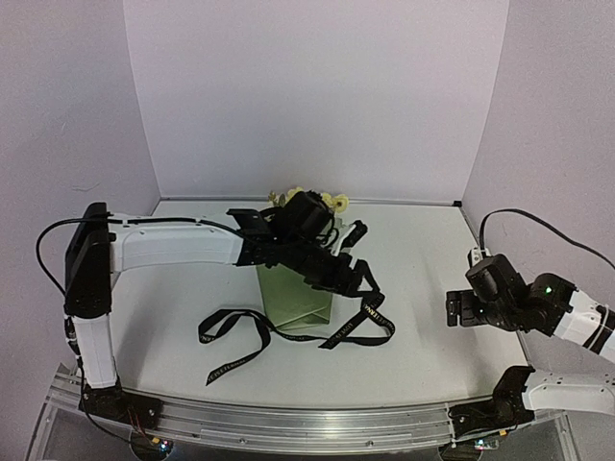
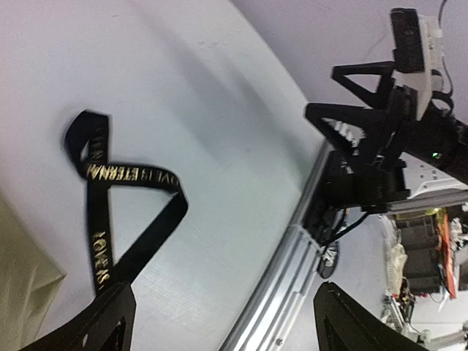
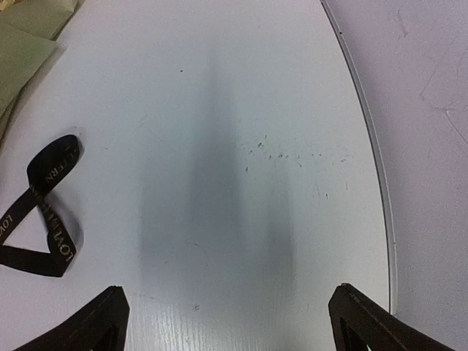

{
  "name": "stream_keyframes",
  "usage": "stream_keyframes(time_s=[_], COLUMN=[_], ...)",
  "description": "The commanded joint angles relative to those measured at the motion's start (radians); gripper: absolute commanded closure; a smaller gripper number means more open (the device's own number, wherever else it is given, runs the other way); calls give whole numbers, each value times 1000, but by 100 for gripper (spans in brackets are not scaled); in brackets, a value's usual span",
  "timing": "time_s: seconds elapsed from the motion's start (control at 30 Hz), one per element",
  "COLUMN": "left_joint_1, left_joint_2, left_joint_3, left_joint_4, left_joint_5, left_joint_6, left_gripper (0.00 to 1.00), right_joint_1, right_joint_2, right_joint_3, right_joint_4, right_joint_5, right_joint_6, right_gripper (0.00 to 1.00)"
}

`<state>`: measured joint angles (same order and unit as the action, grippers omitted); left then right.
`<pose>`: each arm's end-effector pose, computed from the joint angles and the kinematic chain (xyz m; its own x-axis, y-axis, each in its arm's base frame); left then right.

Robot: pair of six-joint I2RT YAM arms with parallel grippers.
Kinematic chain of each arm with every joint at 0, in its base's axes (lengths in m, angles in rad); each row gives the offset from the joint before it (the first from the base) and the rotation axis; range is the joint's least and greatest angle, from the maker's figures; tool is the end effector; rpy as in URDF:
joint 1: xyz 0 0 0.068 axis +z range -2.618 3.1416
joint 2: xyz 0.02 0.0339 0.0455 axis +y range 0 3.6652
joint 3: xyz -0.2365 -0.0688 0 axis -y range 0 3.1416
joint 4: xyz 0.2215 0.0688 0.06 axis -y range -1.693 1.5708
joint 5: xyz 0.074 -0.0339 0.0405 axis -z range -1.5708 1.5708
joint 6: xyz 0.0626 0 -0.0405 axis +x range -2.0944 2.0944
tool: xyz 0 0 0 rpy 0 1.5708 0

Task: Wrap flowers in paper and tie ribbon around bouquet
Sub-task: Place the ribbon at the center of the board, then straighten the ribbon at the center of the board.

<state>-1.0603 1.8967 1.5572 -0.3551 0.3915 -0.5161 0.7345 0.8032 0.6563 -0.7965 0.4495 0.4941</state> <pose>0.1872 -0.3832 0.2360 -0.7407 0.3891 -0.5477 0.6717 0.4459 -0.5916 0.1371 0.0872 0.2051 -0.7255 -0.0796 -0.6836 -0.0798 0.9963 -0.0313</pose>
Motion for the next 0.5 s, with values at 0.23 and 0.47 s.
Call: stream_keyframes(time_s=[0.23,0.47], left_joint_1=[0,0], left_joint_2=[-331,-260], left_joint_3=[-484,-551], left_joint_4=[-142,-149], left_joint_5=[-436,-472], left_joint_6=[-187,-258], left_gripper=[21,33], right_joint_1=[-3,-3], right_joint_2=[247,449], right_joint_3=[129,249], right_joint_4=[31,63], right_joint_5=[-243,-309], right_joint_6=[26,17], right_gripper=[7,9])
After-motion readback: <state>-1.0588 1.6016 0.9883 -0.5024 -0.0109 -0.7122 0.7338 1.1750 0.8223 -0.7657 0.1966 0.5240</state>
